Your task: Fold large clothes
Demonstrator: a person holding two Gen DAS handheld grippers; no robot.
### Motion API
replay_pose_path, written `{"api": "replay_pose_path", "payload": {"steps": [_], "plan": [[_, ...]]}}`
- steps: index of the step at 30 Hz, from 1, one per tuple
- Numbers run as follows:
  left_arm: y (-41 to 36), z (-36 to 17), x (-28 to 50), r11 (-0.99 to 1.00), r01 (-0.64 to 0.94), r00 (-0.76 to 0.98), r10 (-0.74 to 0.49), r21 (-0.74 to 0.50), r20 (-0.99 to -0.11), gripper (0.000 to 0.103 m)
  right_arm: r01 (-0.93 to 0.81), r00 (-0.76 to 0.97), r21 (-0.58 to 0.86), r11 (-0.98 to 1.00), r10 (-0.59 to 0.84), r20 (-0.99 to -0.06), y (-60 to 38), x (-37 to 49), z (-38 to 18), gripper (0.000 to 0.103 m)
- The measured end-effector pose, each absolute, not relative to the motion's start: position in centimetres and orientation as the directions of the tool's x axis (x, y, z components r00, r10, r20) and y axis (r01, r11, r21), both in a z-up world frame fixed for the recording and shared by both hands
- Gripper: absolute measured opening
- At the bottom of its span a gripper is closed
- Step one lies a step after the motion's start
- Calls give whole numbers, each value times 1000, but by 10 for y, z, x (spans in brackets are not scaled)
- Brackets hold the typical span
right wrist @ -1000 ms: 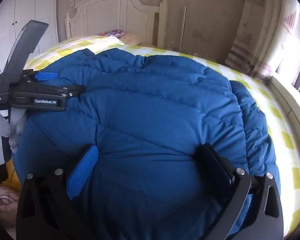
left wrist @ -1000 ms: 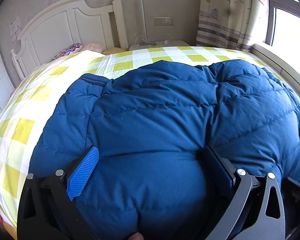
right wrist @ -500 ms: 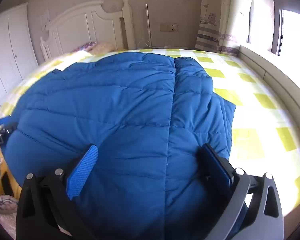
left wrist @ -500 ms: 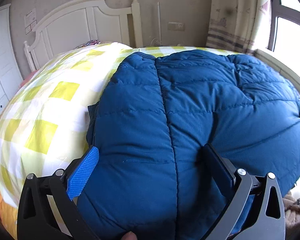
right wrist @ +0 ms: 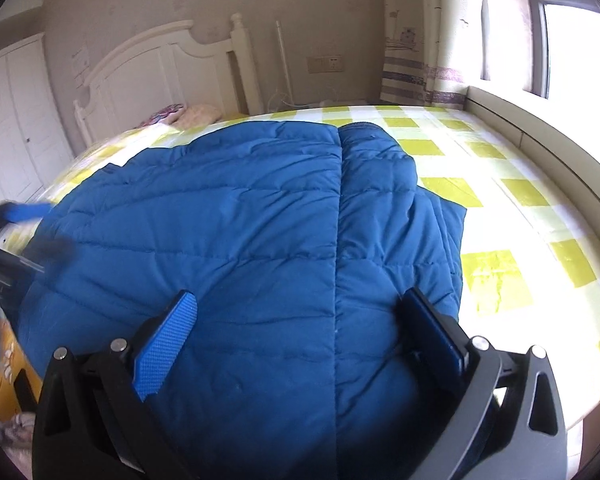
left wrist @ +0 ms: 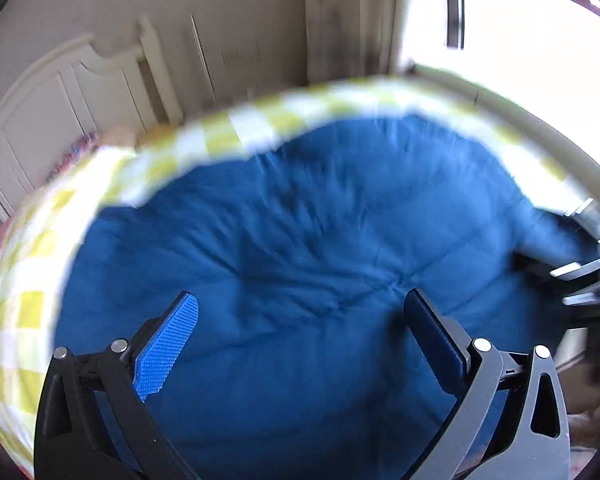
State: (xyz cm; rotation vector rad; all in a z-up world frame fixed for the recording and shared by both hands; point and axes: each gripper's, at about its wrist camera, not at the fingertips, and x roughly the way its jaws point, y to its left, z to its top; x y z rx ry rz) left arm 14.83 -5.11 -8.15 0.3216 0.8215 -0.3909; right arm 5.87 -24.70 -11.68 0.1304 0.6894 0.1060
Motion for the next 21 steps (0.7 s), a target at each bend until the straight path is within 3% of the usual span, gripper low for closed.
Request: {"api": "replay_pose_path", "payload": {"steps": [3, 9, 12, 16, 21], "plan": [[-33, -95, 151, 883, 468, 614, -306, 24, -728, 99, -41, 787, 233, 971, 176, -591, -270, 40, -99, 100], [-26, -98, 149, 874, 485, 609, -320, 22, -726, 99, 31, 856, 518, 855, 245, -456, -349, -26, -95, 101], [-29, -101, 150, 874, 486, 604, -320, 19, -730, 99, 73, 852, 595, 801, 260, -455, -367, -52, -118, 100], [-29, -100, 149, 874, 486, 607, -320, 21, -727, 99, 49, 820, 658, 752, 346, -456, -367, -59, -147, 84], [-30, -100, 150, 874, 486, 607, -321, 20, -727, 99, 6, 787, 683, 730, 418, -454, -347, -42, -153, 74]]}}
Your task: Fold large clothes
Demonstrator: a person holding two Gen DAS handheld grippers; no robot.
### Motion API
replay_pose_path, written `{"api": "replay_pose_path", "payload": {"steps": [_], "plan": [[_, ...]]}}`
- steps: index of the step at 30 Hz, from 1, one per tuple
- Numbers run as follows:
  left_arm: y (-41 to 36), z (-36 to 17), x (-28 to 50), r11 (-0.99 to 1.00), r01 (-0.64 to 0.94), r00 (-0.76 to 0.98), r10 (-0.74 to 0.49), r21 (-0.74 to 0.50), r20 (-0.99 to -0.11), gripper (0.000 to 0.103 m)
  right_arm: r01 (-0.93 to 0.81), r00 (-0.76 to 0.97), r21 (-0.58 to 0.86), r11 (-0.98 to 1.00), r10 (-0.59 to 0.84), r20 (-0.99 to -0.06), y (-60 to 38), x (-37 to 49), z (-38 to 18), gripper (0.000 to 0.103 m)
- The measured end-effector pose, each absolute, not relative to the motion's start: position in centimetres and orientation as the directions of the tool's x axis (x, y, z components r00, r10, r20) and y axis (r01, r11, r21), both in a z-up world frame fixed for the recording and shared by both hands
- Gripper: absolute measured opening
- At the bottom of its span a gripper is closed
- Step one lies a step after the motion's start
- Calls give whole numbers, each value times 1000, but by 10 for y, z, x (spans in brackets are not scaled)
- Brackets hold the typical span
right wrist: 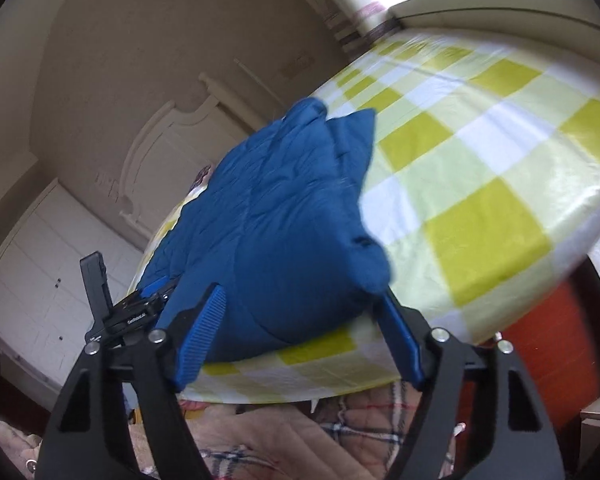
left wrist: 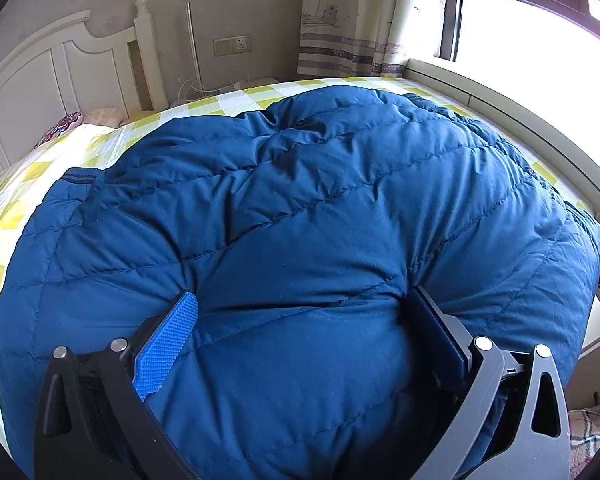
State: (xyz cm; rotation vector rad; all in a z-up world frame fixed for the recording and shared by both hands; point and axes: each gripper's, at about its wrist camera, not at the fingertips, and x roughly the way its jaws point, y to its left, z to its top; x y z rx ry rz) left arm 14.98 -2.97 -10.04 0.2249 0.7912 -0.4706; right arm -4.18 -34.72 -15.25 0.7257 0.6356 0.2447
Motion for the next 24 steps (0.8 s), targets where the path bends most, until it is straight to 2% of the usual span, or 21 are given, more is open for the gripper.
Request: {"api": "replay_pose_path", "payload": {"steps": [4, 10, 12, 14, 16, 18, 20, 21, 24], "plan": [[-30, -101, 149, 874, 485, 608, -321, 20, -727, 99, 10, 769, 671, 742, 423, -480, -334, -27, -149, 76], [-32, -100, 150, 874, 486, 608, -322, 19, -725, 99, 90, 705, 646, 758, 409, -579, -307, 19, -136, 83], [-32, -100, 150, 875, 484, 609, -322, 19, -725, 99, 95, 710, 689, 718, 436, -552, -310, 30, -140, 82], [-32, -100, 151, 879, 477, 613, -317, 19, -724, 99, 93, 728, 717, 691, 444, -522, -312, 34, -143, 72], [-33, -99, 152, 880, 475, 606, -317, 12, -729, 99, 66, 769, 759, 648, 452, -452, -317, 27, -146, 45], [-34, -92, 156, 881, 473, 568, -328, -27, -755, 99, 4, 815, 776, 631, 448, -368, -323, 14, -139, 35], [-28, -72, 165, 874, 467, 521, -397, -137, -755, 99, -43, 842, 748, 662, 427, -330, -320, 3, -126, 32], [-25, -60, 169, 878, 454, 541, -408, -152, -735, 99, -57, 851, 721, 691, 412, -327, -316, -1, -120, 32], [-21, -25, 195, 943, 333, 703, -234, 20, -672, 99, -112, 875, 601, 791, 365, -318, -297, -14, -91, 32]]}}
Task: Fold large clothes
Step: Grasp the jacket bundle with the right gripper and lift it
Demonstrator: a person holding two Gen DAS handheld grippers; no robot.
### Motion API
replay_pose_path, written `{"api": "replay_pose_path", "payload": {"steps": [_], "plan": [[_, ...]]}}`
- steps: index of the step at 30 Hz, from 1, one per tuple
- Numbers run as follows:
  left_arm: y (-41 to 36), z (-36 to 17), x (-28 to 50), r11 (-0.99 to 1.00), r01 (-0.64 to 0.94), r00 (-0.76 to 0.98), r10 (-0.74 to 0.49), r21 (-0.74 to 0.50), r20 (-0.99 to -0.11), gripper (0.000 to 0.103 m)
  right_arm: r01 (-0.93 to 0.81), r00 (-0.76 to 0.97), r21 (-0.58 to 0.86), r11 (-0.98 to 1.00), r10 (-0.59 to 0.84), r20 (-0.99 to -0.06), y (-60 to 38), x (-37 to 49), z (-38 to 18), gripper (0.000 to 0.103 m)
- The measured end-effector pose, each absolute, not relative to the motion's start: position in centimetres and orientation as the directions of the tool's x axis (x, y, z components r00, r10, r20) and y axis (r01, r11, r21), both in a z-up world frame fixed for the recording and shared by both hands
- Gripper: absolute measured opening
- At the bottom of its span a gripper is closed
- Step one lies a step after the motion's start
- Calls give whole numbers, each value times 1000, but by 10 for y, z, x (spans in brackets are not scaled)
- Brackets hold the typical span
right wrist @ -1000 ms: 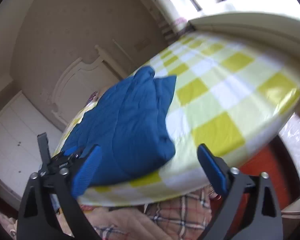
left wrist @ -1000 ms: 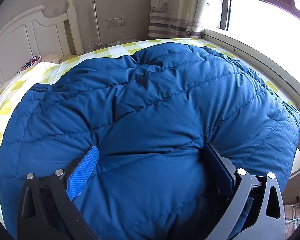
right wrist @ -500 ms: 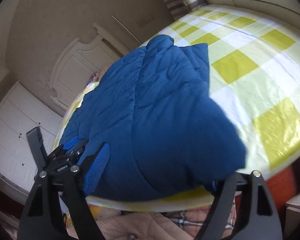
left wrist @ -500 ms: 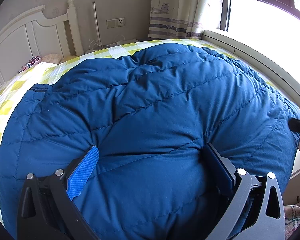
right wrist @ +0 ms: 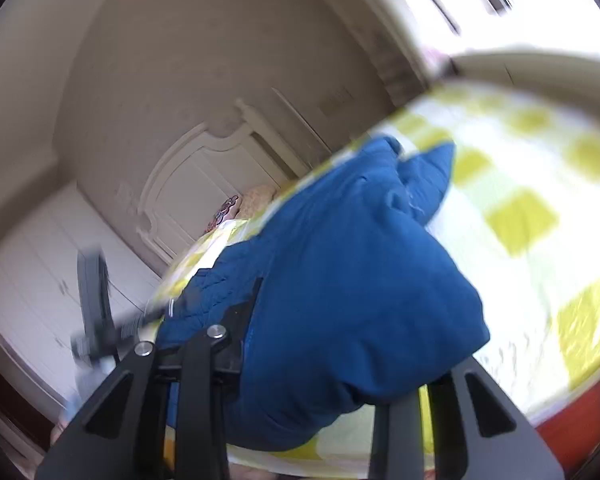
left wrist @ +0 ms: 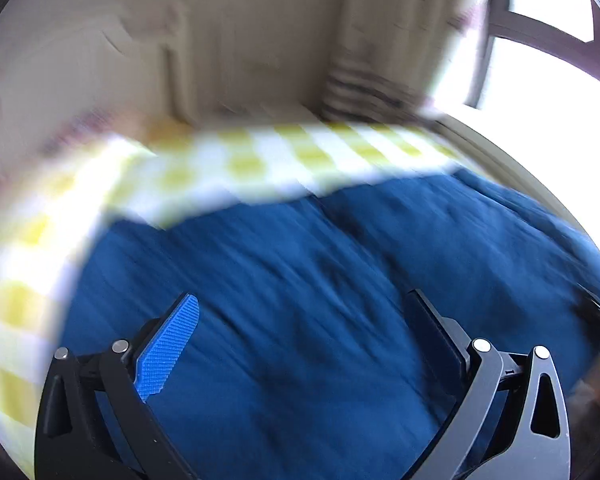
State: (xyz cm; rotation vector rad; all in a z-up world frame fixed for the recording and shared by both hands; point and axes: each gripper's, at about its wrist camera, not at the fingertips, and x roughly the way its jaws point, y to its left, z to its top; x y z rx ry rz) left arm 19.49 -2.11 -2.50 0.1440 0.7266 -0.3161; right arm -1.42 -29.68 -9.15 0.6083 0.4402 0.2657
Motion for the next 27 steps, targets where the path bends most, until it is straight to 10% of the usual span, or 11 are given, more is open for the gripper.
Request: {"api": "replay_pose_path", "payload": {"steps": [7, 13, 21, 27], "plan": [[-57, -86, 286, 931, 213, 624, 104, 297, -774, 99, -216, 903, 347, 913, 322, -285, -245, -37, -41, 32], [-3, -47, 237, 982, 159, 705, -38, 105, -708, 99, -230, 906, 229, 946, 294, -304, -219, -35, -23, 32], [36, -64, 138, 896, 413, 661, -172, 163, -730, 99, -347, 890, 75, 935, 354, -288, -144, -17, 11, 32], [203, 19, 119, 995, 79, 834, -101, -64, -543, 99, -478, 845, -182, 859, 393, -363, -29, 3, 5, 32]]}}
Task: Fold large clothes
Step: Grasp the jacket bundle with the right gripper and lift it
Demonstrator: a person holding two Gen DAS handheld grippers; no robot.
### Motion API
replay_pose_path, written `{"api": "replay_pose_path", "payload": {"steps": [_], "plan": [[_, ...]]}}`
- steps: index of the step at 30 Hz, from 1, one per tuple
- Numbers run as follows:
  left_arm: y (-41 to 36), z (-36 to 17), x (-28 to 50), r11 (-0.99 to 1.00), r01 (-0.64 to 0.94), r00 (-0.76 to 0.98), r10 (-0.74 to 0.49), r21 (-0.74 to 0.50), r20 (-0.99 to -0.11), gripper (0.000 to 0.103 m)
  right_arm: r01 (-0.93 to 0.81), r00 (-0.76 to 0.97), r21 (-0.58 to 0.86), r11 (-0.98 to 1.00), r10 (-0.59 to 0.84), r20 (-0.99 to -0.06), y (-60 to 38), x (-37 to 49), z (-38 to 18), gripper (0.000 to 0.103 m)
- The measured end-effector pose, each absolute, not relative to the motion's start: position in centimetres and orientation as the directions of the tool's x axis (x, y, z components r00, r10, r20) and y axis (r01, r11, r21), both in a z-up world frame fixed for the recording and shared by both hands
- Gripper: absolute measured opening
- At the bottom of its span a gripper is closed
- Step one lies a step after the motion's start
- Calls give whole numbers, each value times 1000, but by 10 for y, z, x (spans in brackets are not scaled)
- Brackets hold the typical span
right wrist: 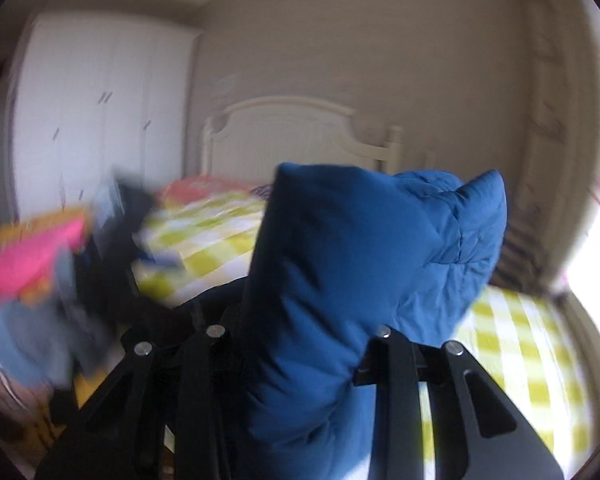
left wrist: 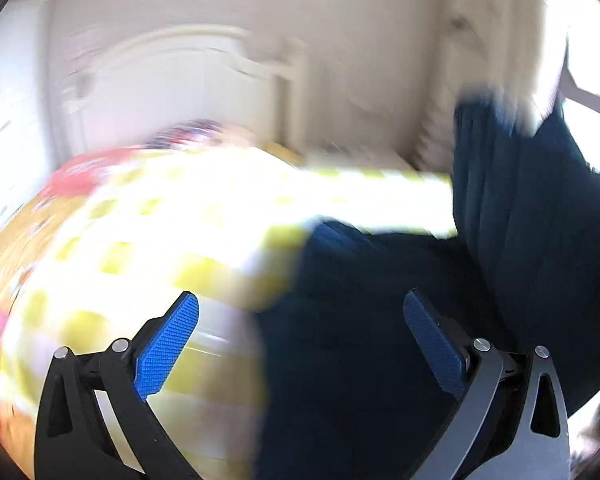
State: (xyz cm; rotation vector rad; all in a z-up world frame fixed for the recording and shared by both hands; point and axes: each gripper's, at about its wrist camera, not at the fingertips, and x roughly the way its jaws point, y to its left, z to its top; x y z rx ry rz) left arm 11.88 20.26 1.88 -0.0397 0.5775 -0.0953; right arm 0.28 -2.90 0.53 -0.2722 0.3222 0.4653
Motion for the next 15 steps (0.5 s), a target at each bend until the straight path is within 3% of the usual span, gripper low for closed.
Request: {"api": "replay_pose_path", "payload": {"steps": [3, 6, 9, 15], "plan": [[243, 41, 114, 997, 20, 857, -55, -74, -512, 99, -534, 811, -290, 794, 385, -441, 36, 22, -17, 32], [250, 53, 116, 996, 71, 853, -90, -56, -514, 99, -583, 788, -509, 633, 289, -544, 109, 35, -74, 37], [234, 60, 127, 987, 159, 832, -153, -35, -533, 99, -490, 870, -741, 458, 211, -445, 136, 14, -124, 40], [146, 72, 167, 904, 426, 732, -321, 34, -601, 99, -522, 852, -728, 445, 247, -461, 129, 9, -122, 40]]}}
